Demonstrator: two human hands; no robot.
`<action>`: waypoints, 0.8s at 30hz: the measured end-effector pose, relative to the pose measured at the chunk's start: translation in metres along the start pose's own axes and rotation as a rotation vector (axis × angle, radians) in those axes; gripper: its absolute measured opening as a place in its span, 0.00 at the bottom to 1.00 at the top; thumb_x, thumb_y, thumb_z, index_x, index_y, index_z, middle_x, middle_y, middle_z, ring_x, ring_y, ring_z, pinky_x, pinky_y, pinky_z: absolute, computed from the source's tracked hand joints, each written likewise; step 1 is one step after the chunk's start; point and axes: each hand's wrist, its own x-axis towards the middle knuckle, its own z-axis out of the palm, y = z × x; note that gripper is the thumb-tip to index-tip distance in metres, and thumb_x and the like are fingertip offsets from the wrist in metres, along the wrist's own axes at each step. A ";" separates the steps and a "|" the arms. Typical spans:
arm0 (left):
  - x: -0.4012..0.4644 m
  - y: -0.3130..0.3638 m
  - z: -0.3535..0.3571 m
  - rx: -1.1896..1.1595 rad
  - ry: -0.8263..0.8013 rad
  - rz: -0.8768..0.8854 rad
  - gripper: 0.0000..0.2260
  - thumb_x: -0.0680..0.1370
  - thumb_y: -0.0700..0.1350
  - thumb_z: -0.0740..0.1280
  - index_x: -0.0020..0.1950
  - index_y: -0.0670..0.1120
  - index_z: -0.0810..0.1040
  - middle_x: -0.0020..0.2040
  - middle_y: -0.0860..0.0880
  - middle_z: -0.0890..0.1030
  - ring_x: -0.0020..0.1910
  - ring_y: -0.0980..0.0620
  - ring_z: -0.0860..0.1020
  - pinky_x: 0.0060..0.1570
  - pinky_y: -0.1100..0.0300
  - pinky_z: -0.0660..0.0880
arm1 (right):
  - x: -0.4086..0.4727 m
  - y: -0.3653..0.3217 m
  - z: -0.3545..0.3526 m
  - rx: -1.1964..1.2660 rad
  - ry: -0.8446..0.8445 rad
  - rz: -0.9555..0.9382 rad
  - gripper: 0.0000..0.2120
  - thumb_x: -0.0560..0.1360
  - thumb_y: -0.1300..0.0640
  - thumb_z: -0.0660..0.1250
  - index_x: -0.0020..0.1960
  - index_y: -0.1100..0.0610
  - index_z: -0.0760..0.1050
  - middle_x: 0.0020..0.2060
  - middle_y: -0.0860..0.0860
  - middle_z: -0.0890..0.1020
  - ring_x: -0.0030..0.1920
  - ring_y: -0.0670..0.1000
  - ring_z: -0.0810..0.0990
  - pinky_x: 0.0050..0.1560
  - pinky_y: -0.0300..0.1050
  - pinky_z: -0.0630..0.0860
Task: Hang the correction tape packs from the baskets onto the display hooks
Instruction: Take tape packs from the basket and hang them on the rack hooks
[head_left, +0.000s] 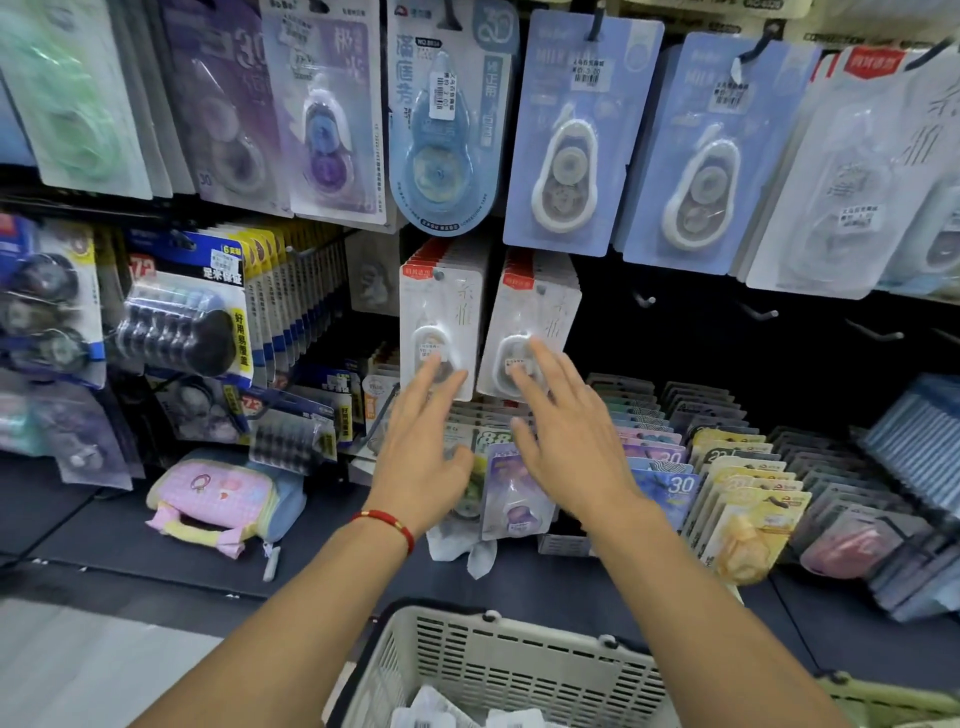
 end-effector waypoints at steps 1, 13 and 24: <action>0.001 -0.003 0.001 0.009 -0.020 -0.009 0.35 0.78 0.35 0.68 0.83 0.53 0.62 0.85 0.58 0.49 0.83 0.58 0.50 0.79 0.61 0.51 | 0.002 0.001 0.001 0.001 -0.009 0.022 0.29 0.86 0.50 0.60 0.85 0.49 0.56 0.86 0.45 0.42 0.86 0.53 0.44 0.81 0.61 0.60; -0.037 -0.015 -0.015 0.324 -0.456 -0.014 0.24 0.79 0.44 0.68 0.76 0.52 0.73 0.73 0.48 0.76 0.73 0.42 0.71 0.72 0.48 0.70 | -0.058 0.019 0.000 0.209 -0.053 0.086 0.16 0.83 0.56 0.63 0.70 0.53 0.76 0.71 0.50 0.73 0.67 0.55 0.76 0.60 0.54 0.77; -0.181 -0.113 0.038 0.753 -1.084 -0.131 0.26 0.82 0.46 0.65 0.81 0.52 0.66 0.84 0.41 0.55 0.84 0.38 0.46 0.81 0.39 0.57 | -0.247 0.032 0.148 0.087 -1.075 0.168 0.23 0.85 0.48 0.61 0.80 0.48 0.67 0.77 0.53 0.72 0.76 0.57 0.71 0.73 0.52 0.70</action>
